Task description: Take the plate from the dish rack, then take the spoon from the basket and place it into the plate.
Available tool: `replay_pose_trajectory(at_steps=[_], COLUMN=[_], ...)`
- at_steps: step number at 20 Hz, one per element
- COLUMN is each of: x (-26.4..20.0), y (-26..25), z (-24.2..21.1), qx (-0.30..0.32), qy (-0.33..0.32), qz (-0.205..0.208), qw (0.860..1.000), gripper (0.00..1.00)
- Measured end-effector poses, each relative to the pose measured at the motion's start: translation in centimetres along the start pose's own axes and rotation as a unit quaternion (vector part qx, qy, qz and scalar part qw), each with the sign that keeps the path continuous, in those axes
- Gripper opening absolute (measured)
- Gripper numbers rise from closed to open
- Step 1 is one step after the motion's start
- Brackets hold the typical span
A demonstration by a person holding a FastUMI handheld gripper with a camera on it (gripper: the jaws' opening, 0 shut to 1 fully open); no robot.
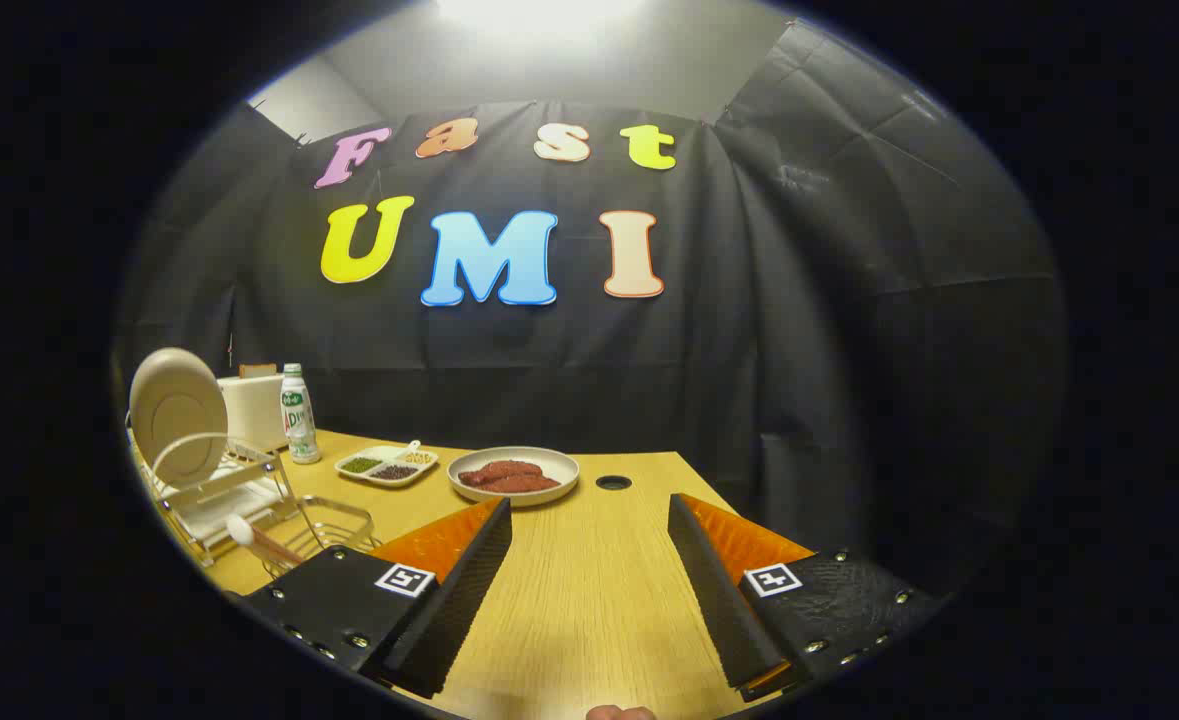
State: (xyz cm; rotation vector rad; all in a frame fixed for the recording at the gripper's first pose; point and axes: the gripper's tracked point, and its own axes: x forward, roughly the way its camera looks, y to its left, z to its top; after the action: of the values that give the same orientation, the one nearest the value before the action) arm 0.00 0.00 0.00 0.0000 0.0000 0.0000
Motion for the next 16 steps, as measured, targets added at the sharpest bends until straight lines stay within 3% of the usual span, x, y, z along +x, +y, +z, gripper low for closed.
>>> replay_pose_trajectory(at_steps=[7, 12, 16], x=[-4.0, -6.5, -7.7], y=[4.4, 8.7, 11.3], z=[14.2, 20.5, 23.0], qx=[-0.011, -0.020, -0.001], qy=[-0.052, -0.069, -0.052], qz=[0.008, 0.003, -0.006], qw=[0.999, 0.997, 0.999], gripper=[0.97, 0.97, 0.97])
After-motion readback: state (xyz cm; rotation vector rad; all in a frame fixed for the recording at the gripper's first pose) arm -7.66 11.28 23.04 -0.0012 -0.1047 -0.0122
